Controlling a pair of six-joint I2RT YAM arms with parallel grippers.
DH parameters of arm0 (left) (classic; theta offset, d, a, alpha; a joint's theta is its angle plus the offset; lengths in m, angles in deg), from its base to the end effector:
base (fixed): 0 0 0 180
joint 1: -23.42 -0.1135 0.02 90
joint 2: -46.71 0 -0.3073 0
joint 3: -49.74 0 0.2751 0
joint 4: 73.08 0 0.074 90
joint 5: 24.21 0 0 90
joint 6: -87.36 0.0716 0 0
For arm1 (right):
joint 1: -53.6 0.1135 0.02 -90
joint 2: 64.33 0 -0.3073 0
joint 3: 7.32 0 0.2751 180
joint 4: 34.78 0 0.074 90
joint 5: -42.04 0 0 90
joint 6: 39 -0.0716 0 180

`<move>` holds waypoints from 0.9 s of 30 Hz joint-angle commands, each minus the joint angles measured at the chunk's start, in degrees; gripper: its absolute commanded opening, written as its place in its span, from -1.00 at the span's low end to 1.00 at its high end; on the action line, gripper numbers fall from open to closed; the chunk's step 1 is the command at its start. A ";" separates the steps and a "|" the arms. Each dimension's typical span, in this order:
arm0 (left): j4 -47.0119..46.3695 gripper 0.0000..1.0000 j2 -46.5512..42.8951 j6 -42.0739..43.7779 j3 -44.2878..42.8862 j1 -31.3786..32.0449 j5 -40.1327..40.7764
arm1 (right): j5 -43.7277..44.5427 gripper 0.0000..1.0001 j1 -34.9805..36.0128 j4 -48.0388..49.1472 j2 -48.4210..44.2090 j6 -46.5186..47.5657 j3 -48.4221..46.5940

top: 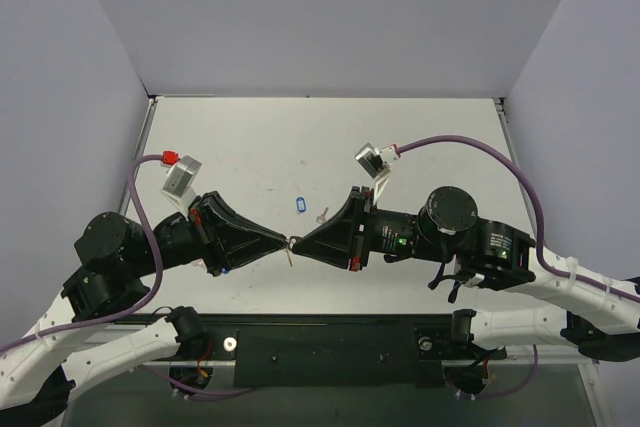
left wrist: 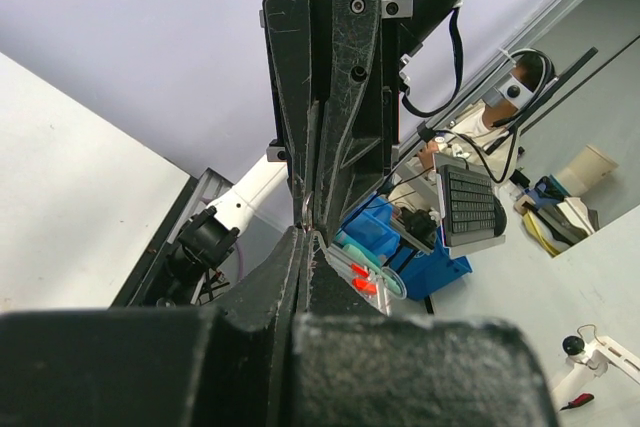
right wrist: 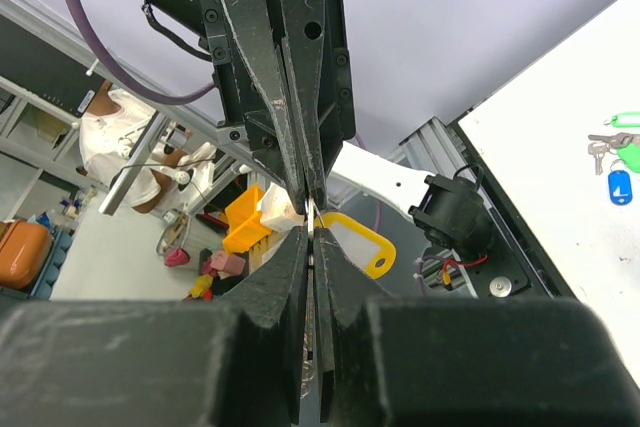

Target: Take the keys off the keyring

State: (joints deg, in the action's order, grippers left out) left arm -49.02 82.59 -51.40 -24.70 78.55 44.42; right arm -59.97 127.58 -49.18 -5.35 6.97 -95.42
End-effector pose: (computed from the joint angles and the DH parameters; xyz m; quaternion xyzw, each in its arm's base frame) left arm 0.0485 -0.1153 0.5003 0.1798 0.5925 -0.6818 0.3896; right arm 0.0523 0.2360 0.5473 -0.2370 0.5653 0.7080 0.3508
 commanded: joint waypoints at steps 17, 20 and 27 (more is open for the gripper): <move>1.28 -1.00 3.93 0.50 -1.70 0.32 -5.00 | -1.26 -1.00 0.29 2.42 2.45 0.52 -3.07; 1.98 -1.00 4.29 0.50 -2.23 0.32 -5.35 | -1.96 -1.00 0.38 2.94 2.54 0.52 -3.07; 3.04 -1.00 5.69 0.41 -2.49 0.32 -7.20 | -2.93 -1.00 0.38 2.07 3.07 1.05 -3.60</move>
State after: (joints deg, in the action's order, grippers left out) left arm -47.73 85.26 -51.37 -26.45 78.53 40.42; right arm -62.31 127.58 -52.00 -4.76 7.41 -96.69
